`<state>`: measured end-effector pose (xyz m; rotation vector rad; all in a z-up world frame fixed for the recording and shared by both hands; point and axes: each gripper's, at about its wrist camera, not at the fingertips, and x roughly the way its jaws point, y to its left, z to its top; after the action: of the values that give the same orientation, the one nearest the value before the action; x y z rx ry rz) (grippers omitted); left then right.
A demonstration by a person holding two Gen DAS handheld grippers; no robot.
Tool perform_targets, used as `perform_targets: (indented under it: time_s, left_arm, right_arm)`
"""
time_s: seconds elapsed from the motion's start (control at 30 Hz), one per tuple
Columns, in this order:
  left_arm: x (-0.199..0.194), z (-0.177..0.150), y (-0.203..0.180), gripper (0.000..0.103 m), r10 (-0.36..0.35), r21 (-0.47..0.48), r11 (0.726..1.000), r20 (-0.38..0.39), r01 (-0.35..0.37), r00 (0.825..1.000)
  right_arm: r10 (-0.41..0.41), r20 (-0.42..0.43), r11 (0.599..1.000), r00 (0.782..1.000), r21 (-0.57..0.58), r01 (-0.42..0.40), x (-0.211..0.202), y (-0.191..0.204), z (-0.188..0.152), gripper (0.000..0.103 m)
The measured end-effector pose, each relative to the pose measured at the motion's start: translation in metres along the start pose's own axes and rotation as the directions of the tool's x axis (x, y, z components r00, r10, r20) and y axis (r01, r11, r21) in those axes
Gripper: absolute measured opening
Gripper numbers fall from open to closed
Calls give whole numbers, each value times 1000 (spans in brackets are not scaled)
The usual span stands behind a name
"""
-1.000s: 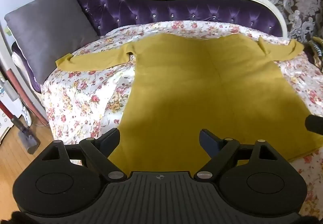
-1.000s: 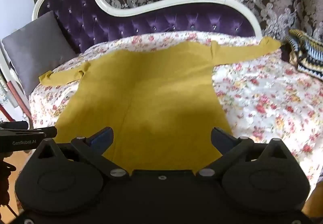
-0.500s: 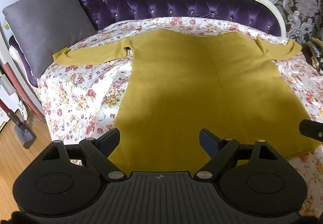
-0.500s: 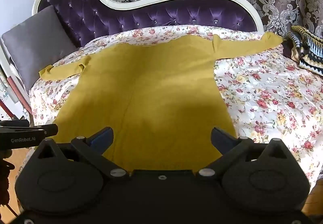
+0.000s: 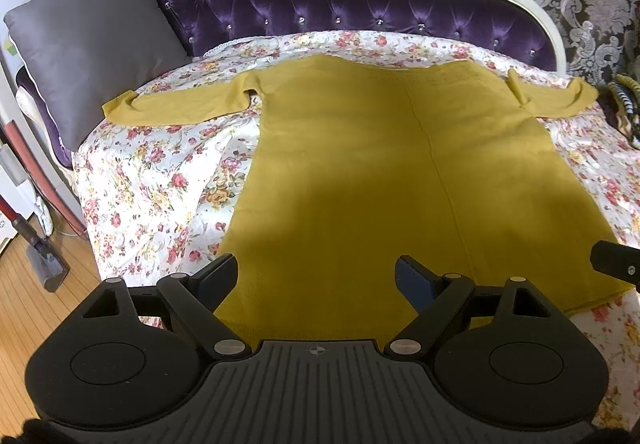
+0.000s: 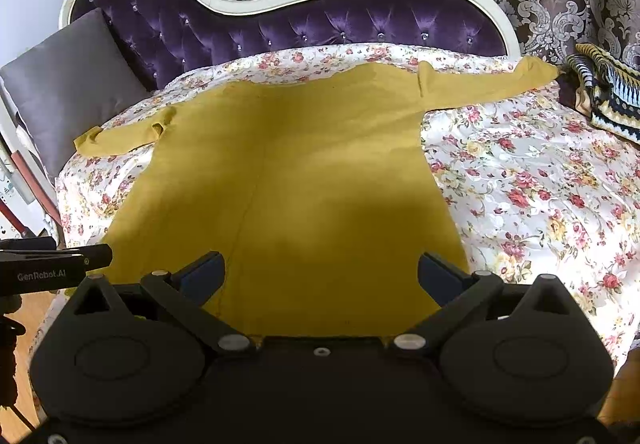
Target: Fold small clothes
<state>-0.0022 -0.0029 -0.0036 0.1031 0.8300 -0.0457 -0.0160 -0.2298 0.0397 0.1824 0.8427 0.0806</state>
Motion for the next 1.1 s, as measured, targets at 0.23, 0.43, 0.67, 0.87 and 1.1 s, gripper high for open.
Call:
perform_targets:
  time_s: [0.23,0.43,0.67,0.87,1.1]
  left_arm:
    - [0,-1,-1,86,-1,0,1000,0,1,1000]
    - [0,0,0,86,-2,1,1000,-1,2,1000]
    - [0,0,0,86,-8,-6,1000,-6,8,1000]
    - [1,0,1,86,-12,-9,1000,-9,12,1000]
    - [1,0,1,86,-12,-11,1000,-13,12,1000]
  right_arm:
    - [4,-4,1000,1000,-1,-4,1,1,-1,102]
    - [6,-3,1000,1000,-2,-6,1,1,-1,102]
    - [5,-5,1000,1000,-5,-5,2,2,-2,102]
    - [5,-6,1000,1000,-8,-5,2,2,-2,102]
    - [3,-6,1000,1000,-9,-3,2,3,-3,102]
